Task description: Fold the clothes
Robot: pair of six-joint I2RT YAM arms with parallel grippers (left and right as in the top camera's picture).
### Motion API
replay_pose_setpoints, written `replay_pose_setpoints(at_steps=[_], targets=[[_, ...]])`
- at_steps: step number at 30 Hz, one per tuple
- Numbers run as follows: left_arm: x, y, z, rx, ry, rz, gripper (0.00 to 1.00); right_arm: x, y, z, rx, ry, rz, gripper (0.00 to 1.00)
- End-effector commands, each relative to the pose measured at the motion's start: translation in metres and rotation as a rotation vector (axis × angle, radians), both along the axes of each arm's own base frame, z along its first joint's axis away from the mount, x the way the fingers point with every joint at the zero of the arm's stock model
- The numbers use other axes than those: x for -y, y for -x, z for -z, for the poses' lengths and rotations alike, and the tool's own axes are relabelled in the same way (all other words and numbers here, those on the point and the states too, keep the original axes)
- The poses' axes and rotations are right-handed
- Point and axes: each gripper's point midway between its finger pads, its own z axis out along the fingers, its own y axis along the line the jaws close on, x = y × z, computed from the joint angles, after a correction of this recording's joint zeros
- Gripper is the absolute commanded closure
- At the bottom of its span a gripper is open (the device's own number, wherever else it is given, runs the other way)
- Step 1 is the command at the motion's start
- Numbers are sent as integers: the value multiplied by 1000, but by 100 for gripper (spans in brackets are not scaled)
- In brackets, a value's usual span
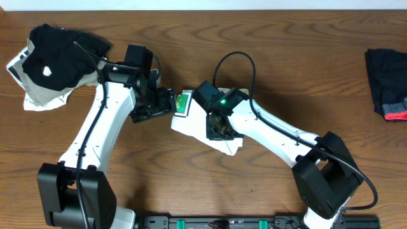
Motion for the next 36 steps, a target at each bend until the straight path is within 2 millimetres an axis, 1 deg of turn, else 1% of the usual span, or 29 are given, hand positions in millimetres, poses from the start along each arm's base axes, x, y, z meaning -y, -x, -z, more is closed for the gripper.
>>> replay_pose_setpoints(at_steps=[1, 5, 10, 12, 14, 17, 20, 22, 24, 25, 26, 27, 28, 29, 30, 31, 33, 34, 36], targets=[[-2, 2, 2, -4, -11, 15, 18, 20, -8, 3, 15, 71, 28, 99], [-2, 1, 2, -4, -12, 15, 18, 51, -16, 2, 18, 159, 60, 99], [-2, 1, 2, -3, -11, 15, 18, 74, -25, 1, 2, 189, 53, 99], [-2, 1, 2, -4, -12, 15, 18, 79, -28, 1, 0, 189, 56, 99], [-2, 1, 2, -4, -12, 15, 18, 81, -29, 1, -3, 184, 57, 93], [-2, 1, 2, -3, -11, 15, 18, 82, -30, 1, -1, 189, 38, 92], [-2, 1, 2, -4, -12, 15, 18, 88, -33, 0, 18, 225, 22, 92], [-2, 2, 2, -5, -11, 15, 18, 93, -35, -2, 31, 253, 19, 88], [0, 2, 1, -7, -1, 17, 18, 97, -35, -3, 32, 276, 17, 88], [4, 3, 1, -9, 20, 20, 18, 100, -34, -4, 32, 293, 16, 85], [9, 3, -1, -11, 53, 28, 18, 105, -34, -5, 35, 318, 14, 80], [16, 3, -4, -5, 94, 55, 18, 112, -35, -8, 47, 359, 12, 69], [24, 4, -6, 4, 134, 90, 18, 119, -37, -12, 58, 396, 12, 63], [29, 4, -8, 10, 162, 119, 18, 126, -39, -17, 68, 437, 12, 48], [33, 5, -10, 17, 184, 144, 18, 133, -40, -22, 75, 467, 22, 36], [35, 6, -10, 20, 189, 160, 18, 140, -42, -29, 79, 495, 42, 34], [39, 7, -10, 18, 189, 171, 18, 147, -44, -38, 74, 502, 75, 34], [41, 8, -10, 19, 189, 183, 18, 146, -45, -42, 65, 482, 96, 35], [48, 11, -10, 26, 188, 227, 18, 137, -48, -48, 43, 401, 123, 38]])
